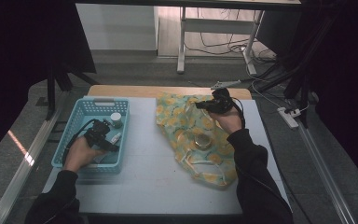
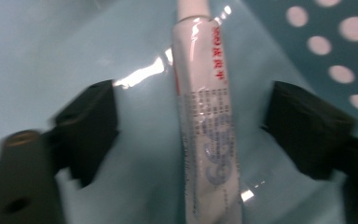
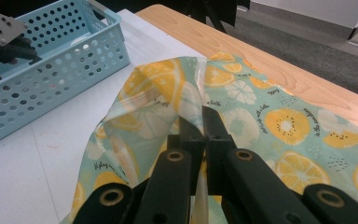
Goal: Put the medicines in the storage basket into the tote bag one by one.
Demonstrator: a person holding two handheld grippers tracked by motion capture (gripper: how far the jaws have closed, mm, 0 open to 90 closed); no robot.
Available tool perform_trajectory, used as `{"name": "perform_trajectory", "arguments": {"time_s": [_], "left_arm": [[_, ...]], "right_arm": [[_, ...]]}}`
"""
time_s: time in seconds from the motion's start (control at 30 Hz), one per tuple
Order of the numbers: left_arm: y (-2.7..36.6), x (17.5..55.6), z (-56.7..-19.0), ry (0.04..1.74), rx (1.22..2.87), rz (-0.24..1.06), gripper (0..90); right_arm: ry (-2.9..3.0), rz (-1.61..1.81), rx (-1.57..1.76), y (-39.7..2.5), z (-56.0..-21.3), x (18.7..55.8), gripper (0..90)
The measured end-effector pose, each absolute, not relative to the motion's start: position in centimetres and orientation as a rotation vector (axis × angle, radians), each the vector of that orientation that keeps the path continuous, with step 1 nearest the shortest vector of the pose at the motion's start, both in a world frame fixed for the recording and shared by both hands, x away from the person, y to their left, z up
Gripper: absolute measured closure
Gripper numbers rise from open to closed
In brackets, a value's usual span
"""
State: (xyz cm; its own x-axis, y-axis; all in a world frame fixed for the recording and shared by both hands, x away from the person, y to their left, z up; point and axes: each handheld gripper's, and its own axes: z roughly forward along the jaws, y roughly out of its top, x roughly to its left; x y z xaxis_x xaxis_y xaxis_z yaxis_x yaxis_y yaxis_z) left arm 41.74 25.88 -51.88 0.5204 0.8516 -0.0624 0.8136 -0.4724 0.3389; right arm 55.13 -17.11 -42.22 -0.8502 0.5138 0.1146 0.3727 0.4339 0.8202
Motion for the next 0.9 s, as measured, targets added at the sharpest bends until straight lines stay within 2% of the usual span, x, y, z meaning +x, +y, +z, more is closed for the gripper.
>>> {"name": "perform_trajectory", "arguments": {"time_s": [0.07,0.13,0.23,0.5,0.73,0.9], "left_arm": [[25.9,41.7,-51.7,1.392,2.422,0.167,42.2],[26.0,41.8,-51.7,1.416,2.408,0.166,50.1],[26.2,42.1,-51.5,1.453,2.4,0.148,67.2],[26.0,42.4,-51.3,1.487,2.405,0.134,70.4],[26.9,42.4,-51.2,1.53,2.316,0.071,72.2],[26.8,42.2,-51.0,1.538,2.32,0.112,72.4]], "right_arm": [[2.526,1.387,0.789,-17.2,-42.2,55.1,89.2],[2.526,1.388,0.789,-17.2,-42.3,55.1,89.3],[2.529,1.385,0.788,-17.2,-42.2,55.0,89.2],[2.523,1.392,0.786,-17.2,-41.9,54.9,89.3],[2.525,1.393,0.78,-17.0,-41.9,54.9,89.2],[2.526,1.391,0.777,-16.9,-41.8,54.9,89.2]]}}
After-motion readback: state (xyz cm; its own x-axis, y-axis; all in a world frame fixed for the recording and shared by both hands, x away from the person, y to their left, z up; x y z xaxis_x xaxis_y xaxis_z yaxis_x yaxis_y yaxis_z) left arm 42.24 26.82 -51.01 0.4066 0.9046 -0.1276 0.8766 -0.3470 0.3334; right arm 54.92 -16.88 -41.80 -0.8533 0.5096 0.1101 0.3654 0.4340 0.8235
